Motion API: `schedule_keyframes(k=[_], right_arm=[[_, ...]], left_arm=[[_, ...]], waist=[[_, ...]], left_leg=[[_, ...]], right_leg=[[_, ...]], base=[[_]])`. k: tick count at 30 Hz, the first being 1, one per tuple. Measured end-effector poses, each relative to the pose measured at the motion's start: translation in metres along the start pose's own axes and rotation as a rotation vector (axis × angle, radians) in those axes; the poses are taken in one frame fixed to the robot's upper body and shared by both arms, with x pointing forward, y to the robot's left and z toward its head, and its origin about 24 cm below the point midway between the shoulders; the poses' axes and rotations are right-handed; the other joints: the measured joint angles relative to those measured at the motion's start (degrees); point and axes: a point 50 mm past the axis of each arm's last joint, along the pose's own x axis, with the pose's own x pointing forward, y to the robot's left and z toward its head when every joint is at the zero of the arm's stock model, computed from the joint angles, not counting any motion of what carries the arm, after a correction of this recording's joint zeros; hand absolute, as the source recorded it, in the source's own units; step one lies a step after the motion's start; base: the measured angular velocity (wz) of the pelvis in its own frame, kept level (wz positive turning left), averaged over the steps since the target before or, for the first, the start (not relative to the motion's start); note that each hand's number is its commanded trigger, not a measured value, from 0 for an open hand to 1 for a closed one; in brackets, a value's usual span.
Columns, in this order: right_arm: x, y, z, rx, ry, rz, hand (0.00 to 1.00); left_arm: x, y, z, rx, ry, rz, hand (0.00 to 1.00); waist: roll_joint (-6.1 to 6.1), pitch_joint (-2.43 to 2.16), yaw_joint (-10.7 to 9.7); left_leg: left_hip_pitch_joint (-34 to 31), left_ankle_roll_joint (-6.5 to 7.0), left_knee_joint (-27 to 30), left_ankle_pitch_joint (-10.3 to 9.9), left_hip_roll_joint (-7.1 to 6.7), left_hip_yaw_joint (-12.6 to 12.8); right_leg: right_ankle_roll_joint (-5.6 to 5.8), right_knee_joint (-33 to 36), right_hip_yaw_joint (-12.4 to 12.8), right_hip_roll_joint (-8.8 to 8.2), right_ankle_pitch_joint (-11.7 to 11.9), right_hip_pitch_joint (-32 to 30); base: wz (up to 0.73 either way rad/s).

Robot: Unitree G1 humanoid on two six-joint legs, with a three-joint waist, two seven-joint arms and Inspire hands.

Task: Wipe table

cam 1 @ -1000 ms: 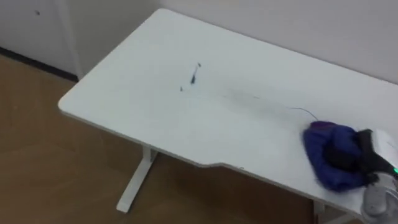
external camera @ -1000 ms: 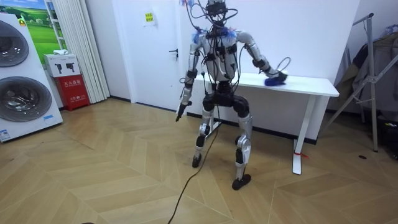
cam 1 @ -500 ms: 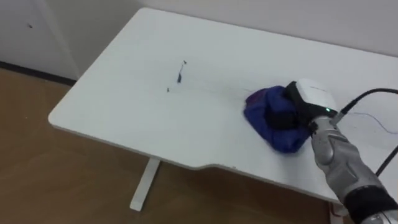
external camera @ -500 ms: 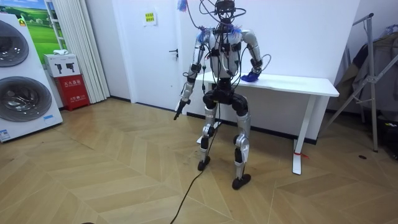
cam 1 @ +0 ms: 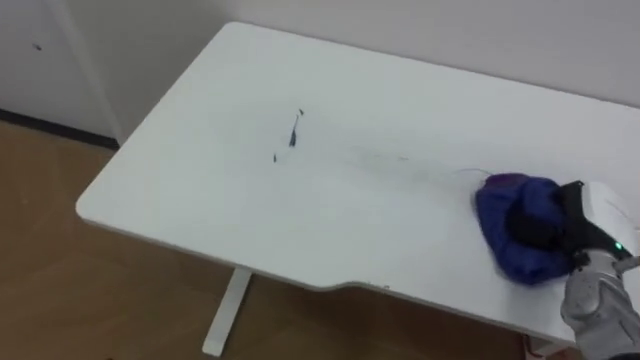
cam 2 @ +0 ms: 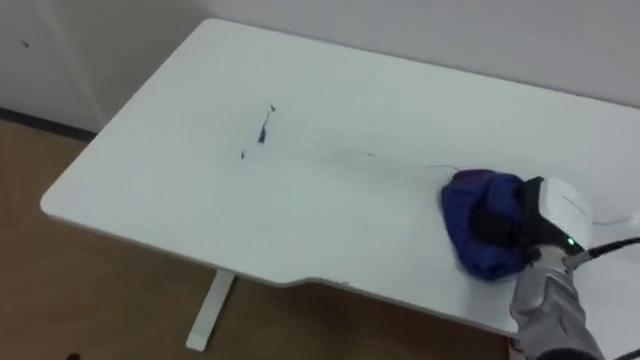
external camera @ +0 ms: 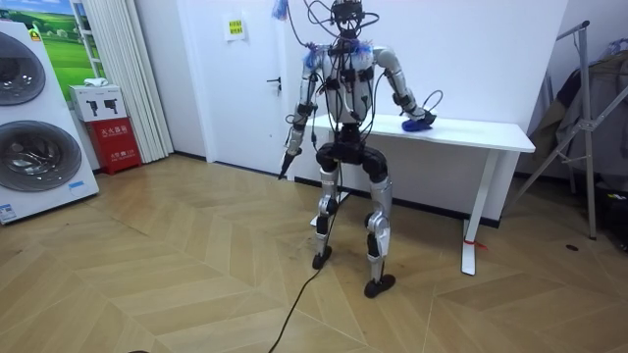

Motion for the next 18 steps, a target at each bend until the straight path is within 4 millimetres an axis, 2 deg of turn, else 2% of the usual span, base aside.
schedule_keyframes(k=[1, 3, 6, 7, 9, 11, 13, 14, 16, 18], right_arm=[[0.005, -0.002, 0.013, -0.041, -0.039, 0.015, 1.00], [0.011, -0.002, 0.034, -0.087, -0.100, 0.044, 1.00], [0.021, -0.011, 0.068, -0.142, -0.195, 0.064, 1.00], [0.026, -0.019, 0.076, -0.134, -0.210, 0.048, 1.00], [0.031, -0.024, 0.079, -0.118, -0.201, 0.041, 1.00], [0.032, -0.024, 0.071, -0.114, -0.178, 0.048, 1.00], [0.034, -0.029, 0.047, -0.068, -0.105, 0.042, 1.00], [0.033, -0.029, 0.040, -0.060, -0.084, 0.039, 1.00], [0.023, -0.023, 0.005, -0.017, 0.014, 0.034, 1.00], [0.017, -0.022, -0.015, 0.033, 0.082, 0.015, 1.00]], left_arm=[[0.001, -0.002, 0.005, 0.007, -0.017, -0.011, 0.00], [0.001, -0.006, 0.006, 0.001, -0.020, -0.023, 0.00], [0.000, -0.009, 0.006, 0.009, -0.016, -0.056, 0.00], [0.000, -0.010, 0.004, 0.016, -0.010, -0.069, 0.00], [-0.003, -0.010, -0.006, 0.028, 0.017, -0.084, 0.00], [-0.005, -0.006, -0.018, 0.031, 0.042, -0.083, 0.00], [-0.010, -0.001, -0.036, 0.044, 0.095, -0.081, 0.00], [-0.010, 0.001, -0.038, 0.043, 0.106, -0.078, 0.00], [-0.012, 0.006, -0.047, 0.030, 0.131, -0.071, 0.00], [-0.012, 0.009, -0.047, 0.026, 0.133, -0.062, 0.00]], waist=[[0.10, 0.07, 1.5], [0.09, 0.04, 3.3], [-0.18, 0.11, 5.3], [-0.44, 0.46, 5.4], [-0.41, 0.71, 6.0], [-0.74, 0.59, 6.4], [-0.62, 0.63, 6.0], [-0.59, 0.61, 5.5], [-0.51, 0.59, 3.8], [-0.33, 0.60, 2.7]], left_leg=[[-0.5, -0.22, -0.1, 0.1, 0.45, 0.3], [-0.6, -0.77, -0.2, 0.4, 1.24, 0.1], [-2.6, -1.63, 0.2, 0.9, 2.40, -0.9], [-3.6, -1.87, 0.2, 1.3, 2.37, -1.8], [-4.7, -1.67, 0.2, 1.8, 2.03, -3.1], [-5.7, -1.68, 0.1, 2.0, 1.76, -3.9], [-6.1, -1.56, 0.4, 2.4, 1.23, -5.4], [-6.0, -1.55, 0.3, 2.4, 1.04, -6.0], [-4.9, -1.58, 0.0, 2.5, 0.25, -8.0], [-4.2, -1.58, -0.1, 2.5, 0.00, -8.9]], right_leg=[[0.30, -0.2, 0.7, 0.55, 0.2, -0.5], [0.26, -0.5, 1.2, 1.52, 0.2, -1.2], [-0.79, -0.5, 1.0, 2.88, 0.3, -3.0], [-0.97, -0.5, 0.1, 3.02, 0.3, -3.8], [-1.01, -0.6, -0.8, 3.02, 0.4, -4.2], [-0.99, -1.0, -1.6, 3.02, 0.3, -4.6], [-0.97, -1.7, -2.8, 2.99, 0.3, -3.8], [-0.94, -1.8, -3.4, 2.99, 0.3, -3.2], [-0.83, -2.6, -4.7, 3.01, 0.3, -0.6], [-0.83, -2.6, -5.8, 3.01, 0.2, 0.6]], base=[[-0.46], [-0.37], [0.05], [0.22], [0.35], [0.29], [0.36], [0.46], [0.50], [0.33]])
